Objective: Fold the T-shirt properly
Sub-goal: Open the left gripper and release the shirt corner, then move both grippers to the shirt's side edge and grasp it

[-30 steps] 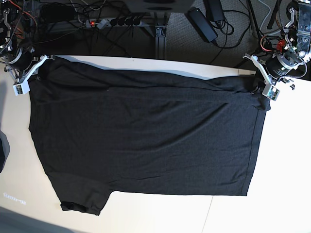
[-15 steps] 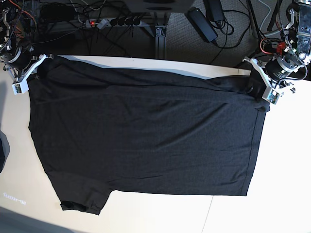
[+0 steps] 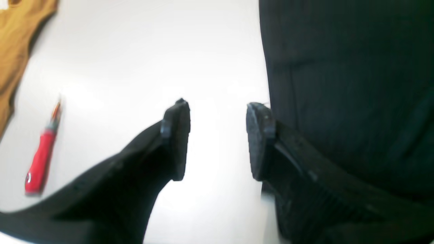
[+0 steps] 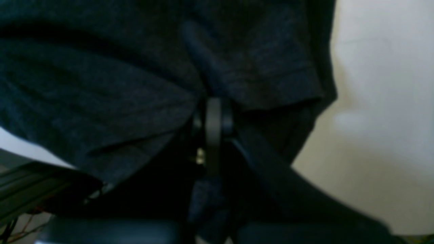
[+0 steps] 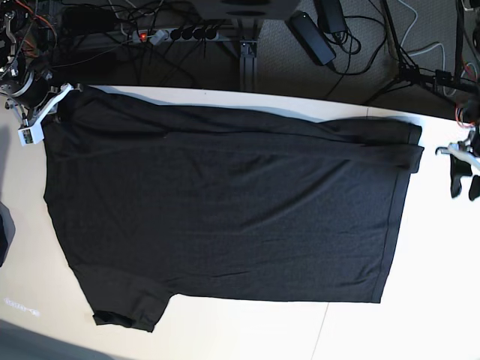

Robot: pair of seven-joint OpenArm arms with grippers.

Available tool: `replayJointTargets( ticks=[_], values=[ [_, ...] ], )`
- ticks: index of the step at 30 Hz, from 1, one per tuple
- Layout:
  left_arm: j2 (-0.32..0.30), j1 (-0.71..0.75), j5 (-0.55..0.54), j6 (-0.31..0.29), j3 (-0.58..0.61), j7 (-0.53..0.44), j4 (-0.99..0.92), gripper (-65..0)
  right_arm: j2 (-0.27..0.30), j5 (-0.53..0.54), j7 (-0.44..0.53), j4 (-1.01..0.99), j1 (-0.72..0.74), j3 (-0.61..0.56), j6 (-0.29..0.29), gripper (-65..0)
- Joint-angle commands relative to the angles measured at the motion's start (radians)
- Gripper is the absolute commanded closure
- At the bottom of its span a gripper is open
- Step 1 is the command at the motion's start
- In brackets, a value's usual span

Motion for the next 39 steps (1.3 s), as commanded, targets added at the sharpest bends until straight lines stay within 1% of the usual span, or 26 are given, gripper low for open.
replayJointTargets(
  ticks=[1,4,7,8,11,15,18,21,27,36,39],
  values=[
    [-0.017,-0.035,-0.018,-0.014,0.006,-0.025,-0.012,-30.4,0.022,0.0,0.018,0.011,0.008,0.013,0.043,0.0],
    [-0.017,-0.147,-0.019,-0.014,0.068,-0.035,-0.131,-30.4,0.022,-0.008,0.017,0.011,0.01,0.013,0.043,0.0],
    [-0.017,-0.29,-0.03,-0.016,0.142,-0.025,-0.307,-30.4,0.022,-0.011,0.017,0.01,0.01,0.013,0.043,0.0],
    [-0.017,-0.343,-0.043,-0.029,0.165,-0.01,-0.377,-30.4,0.022,-0.011,0.018,0.01,0.01,0.013,0.043,0.0],
    [-0.017,-0.488,-0.108,-0.106,0.226,0.03,-0.595,-30.4,0.022,-0.011,0.017,0.01,0.01,0.013,0.043,0.0],
    [-0.017,-0.632,-0.194,-0.186,0.268,0.057,-0.831,-30.4,0.022,-0.011,0.016,0.01,0.009,0.013,0.043,0.0],
    [-0.011,-0.709,-0.251,-0.206,0.273,0.075,-0.956,-30.4,0.022,-0.011,0.012,0.01,0.009,0.013,0.043,0.0],
    [0.001,-0.77,-0.27,-0.219,0.273,0.089,-1.062,-30.4,0.022,-0.011,0.013,0.01,0.01,0.013,0.043,0.0],
    [0.053,-0.822,-0.274,-0.222,0.273,0.085,-1.175,-30.4,0.022,0.0,0.013,0.01,0.01,0.013,0.043,0.0],
    [0.127,-0.822,-0.268,-0.224,0.273,0.077,-1.176,-30.4,0.022,0.003,0.013,0.01,0.01,0.013,0.043,0.0],
    [0.143,-0.827,-0.226,-0.223,0.273,0.05,-1.176,-30.4,0.022,0.031,0.012,0.01,0.01,0.013,0.043,0.0]
  ],
)
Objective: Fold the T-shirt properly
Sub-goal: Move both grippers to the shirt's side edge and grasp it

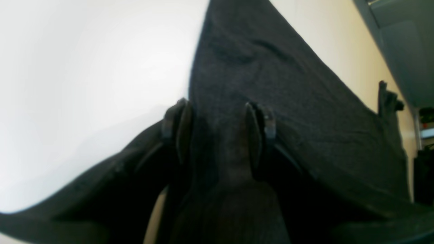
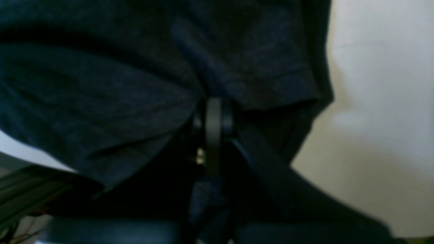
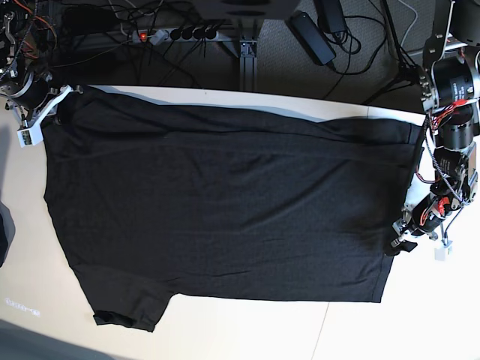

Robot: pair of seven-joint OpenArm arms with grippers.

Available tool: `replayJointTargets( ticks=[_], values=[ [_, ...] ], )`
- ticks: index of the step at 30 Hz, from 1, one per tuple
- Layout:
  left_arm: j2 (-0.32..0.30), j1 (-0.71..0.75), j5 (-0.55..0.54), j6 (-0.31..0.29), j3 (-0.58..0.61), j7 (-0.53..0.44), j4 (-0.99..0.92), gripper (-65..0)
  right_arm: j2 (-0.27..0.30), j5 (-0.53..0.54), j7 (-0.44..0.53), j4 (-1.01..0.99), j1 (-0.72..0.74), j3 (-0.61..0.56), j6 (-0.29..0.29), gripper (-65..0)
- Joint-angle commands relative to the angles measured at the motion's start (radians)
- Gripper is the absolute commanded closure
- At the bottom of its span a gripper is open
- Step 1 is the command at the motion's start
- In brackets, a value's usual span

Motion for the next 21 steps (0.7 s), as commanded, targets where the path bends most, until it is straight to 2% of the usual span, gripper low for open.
replayJointTargets(
  ticks=[1,6,8,13,17,21],
  values=[
    [-0.003,-0.018,0.03,-0.008,0.002,0.03,0.005,-30.3,0.022,0.02,0.014,0.011,0.002,0.013,0.043,0.0],
    [0.005,-0.021,0.033,-0.003,0.002,0.029,0.005,-30.2,0.022,0.023,0.014,0.011,0.002,0.013,0.043,0.0],
    [0.005,-0.021,0.041,-0.004,0.002,0.026,0.005,-27.7,0.022,0.023,0.014,0.011,0.003,0.013,0.043,0.0],
    [0.004,-0.021,0.064,-0.004,0.002,0.007,0.005,-0.4,0.022,0.059,0.014,0.012,0.003,0.013,0.043,0.0],
    [0.004,-0.023,0.064,-0.005,0.002,0.008,0.005,0.0,0.021,0.098,0.014,0.029,0.006,0.019,0.043,0.0],
    [0.004,-0.023,0.065,-0.006,0.002,0.009,0.005,0.0,0.011,0.149,0.003,0.121,0.006,0.087,0.043,0.0]
  ],
)
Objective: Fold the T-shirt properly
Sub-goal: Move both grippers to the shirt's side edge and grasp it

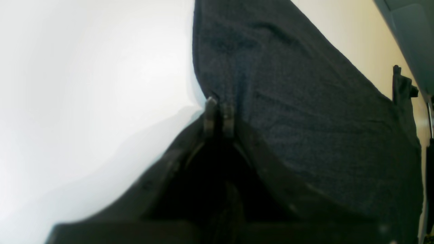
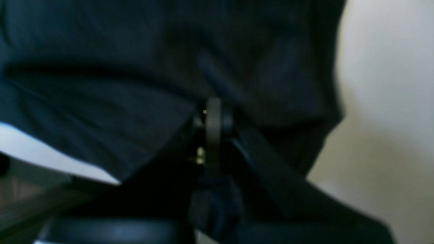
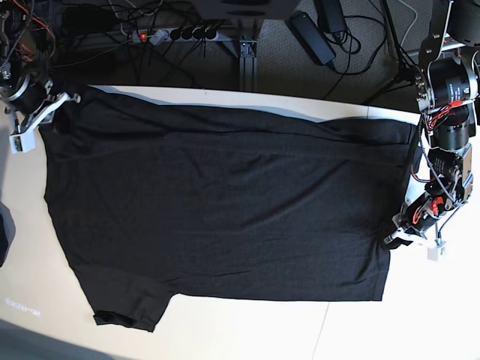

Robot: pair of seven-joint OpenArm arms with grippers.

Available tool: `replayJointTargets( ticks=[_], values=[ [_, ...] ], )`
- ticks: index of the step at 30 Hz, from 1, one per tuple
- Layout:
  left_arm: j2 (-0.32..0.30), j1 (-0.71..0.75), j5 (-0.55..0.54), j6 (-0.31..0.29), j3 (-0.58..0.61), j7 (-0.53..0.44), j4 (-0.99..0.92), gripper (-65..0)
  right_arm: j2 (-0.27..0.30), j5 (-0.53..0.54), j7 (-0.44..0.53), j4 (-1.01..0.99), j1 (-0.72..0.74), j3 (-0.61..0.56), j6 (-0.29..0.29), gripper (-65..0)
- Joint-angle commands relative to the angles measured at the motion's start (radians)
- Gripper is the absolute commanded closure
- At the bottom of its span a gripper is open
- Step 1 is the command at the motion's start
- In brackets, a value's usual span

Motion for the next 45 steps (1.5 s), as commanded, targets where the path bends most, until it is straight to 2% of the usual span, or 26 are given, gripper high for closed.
replayJointTargets(
  ticks=[1,6,9,13,18,21,22,26,34,43,45],
  values=[
    [-0.01,-0.021,0.011,-0.005,0.001,0.014,0.006,0.0,0.023,0.018,0.024,0.047,0.006,0.036,0.043,0.0],
    [-0.01,-0.022,0.009,-0.005,0.001,0.031,0.011,0.0,0.029,0.014,0.025,0.114,0.1,0.114,0.043,0.0],
    [-0.01,-0.021,0.01,-0.005,0.001,0.059,0.011,0.0,0.031,-0.048,0.039,0.062,0.217,0.117,0.042,0.0],
    [-0.01,-0.021,0.01,-0.009,0.001,0.066,0.011,0.0,0.031,-0.087,0.059,-0.113,0.409,0.117,0.039,0.0],
    [-0.013,-0.02,0.01,-0.009,0.001,0.066,0.011,0.0,0.031,-0.133,0.093,-0.447,0.668,0.117,0.04,0.0],
    [-0.012,-0.019,0.011,-0.009,0.001,0.067,0.011,0.0,0.031,-0.157,0.122,-0.657,0.8,0.117,0.039,-25.3],
    [-0.012,-0.019,0.01,-0.009,0.001,0.069,0.011,0.0,0.031,-0.159,0.129,-0.724,0.84,0.117,0.039,-30.4],
    [-0.012,-0.019,0.01,-0.009,0.001,0.072,0.011,0.0,0.027,-0.159,0.132,-0.964,0.962,0.116,0.04,-32.0],
    [-0.012,-0.019,0.009,-0.009,0.001,0.074,0.011,0.0,-0.005,-0.197,0.121,-1.255,1.002,0.115,0.043,-32.1],
    [-0.012,-0.019,0.01,-0.009,0.001,0.08,0.011,0.0,-0.118,-0.213,0.107,-1.278,1.009,0.115,0.072,-32.1],
    [-0.012,-0.019,0.01,-0.009,0.001,0.08,0.011,0.0,-0.145,-0.251,0.107,-1.278,1.023,0.115,0.08,-32.1]
  ],
)
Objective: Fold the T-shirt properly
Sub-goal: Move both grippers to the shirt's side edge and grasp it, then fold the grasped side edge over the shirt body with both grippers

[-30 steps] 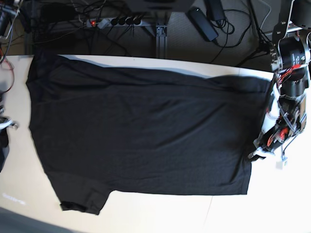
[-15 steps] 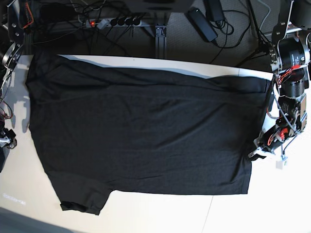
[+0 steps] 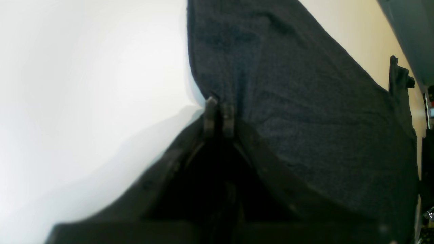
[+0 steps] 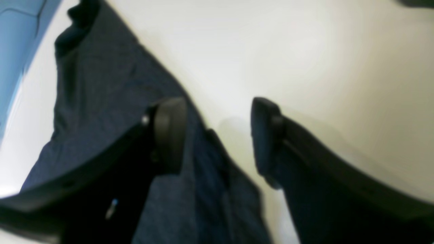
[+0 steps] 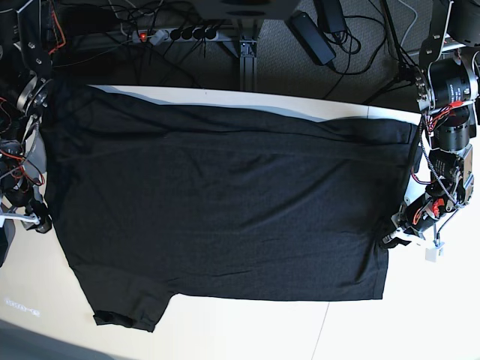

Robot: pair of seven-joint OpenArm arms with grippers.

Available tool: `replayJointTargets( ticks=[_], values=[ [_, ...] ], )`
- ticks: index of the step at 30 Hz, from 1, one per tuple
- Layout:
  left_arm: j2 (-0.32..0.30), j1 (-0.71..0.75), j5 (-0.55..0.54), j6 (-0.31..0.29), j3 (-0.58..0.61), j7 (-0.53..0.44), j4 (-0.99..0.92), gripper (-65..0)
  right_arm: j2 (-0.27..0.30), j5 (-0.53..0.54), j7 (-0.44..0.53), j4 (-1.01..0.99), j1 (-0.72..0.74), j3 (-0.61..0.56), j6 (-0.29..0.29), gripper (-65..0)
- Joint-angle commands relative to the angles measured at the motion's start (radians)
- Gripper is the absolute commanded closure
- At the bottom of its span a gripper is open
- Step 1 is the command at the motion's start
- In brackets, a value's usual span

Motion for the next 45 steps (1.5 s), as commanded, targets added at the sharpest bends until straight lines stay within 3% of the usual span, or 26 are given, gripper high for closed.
replayJointTargets(
  ticks=[1,7,13,15,18,24,29,35,38,41,45],
  values=[
    [-0.011,-0.016,0.021,-0.008,0.001,0.024,0.006,0.0,-0.014,-0.056,-0.065,-0.004,0.013,-0.003,0.06,-32.1],
    [-0.011,-0.016,0.021,-0.008,0.001,0.024,0.006,0.0,-0.053,-0.083,-0.068,-0.004,0.05,-0.027,0.06,-31.8],
    [-0.011,-0.018,0.02,-0.008,0.001,0.024,0.006,0.0,-0.061,-0.082,-0.069,-0.003,0.057,-0.203,0.071,-22.7],
    [-0.011,-0.019,0.02,-0.007,0.001,0.023,0.006,0.0,-0.058,-0.083,-0.069,-0.002,0.064,-0.258,0.07,-16.9],
    [-0.012,-0.019,0.02,-0.007,0.001,0.023,0.006,0.0,-0.052,-0.094,-0.075,0.024,0.064,-0.31,0.07,0.0],
    [-0.026,-0.025,0.002,-0.014,0.001,0.005,0.006,0.0,-0.04,-0.154,-0.113,0.123,0.063,-0.323,0.07,0.0],
    [-0.055,-0.043,-0.047,-0.109,0.001,0.019,0.015,0.0,-0.031,-0.152,-0.154,0.219,0.063,-0.323,0.071,0.0],
    [-0.095,-0.043,-0.094,-0.14,0.003,0.066,0.081,0.0,0.0,-0.071,-0.197,0.284,0.063,-0.323,0.097,0.0],
    [-0.119,-0.043,-0.179,-0.158,0.029,0.121,0.105,0.0,0.021,-0.027,-0.213,0.306,0.063,-0.323,0.113,0.0],
    [-0.14,-0.037,-0.225,-0.158,0.049,0.197,0.121,0.0,0.037,0.018,-0.267,0.325,0.063,-0.323,0.113,0.0],
    [-0.159,0.004,-0.266,-0.158,0.049,0.208,0.169,0.0,0.059,0.059,-0.325,0.353,0.058,-0.323,0.121,0.0]
  ],
)
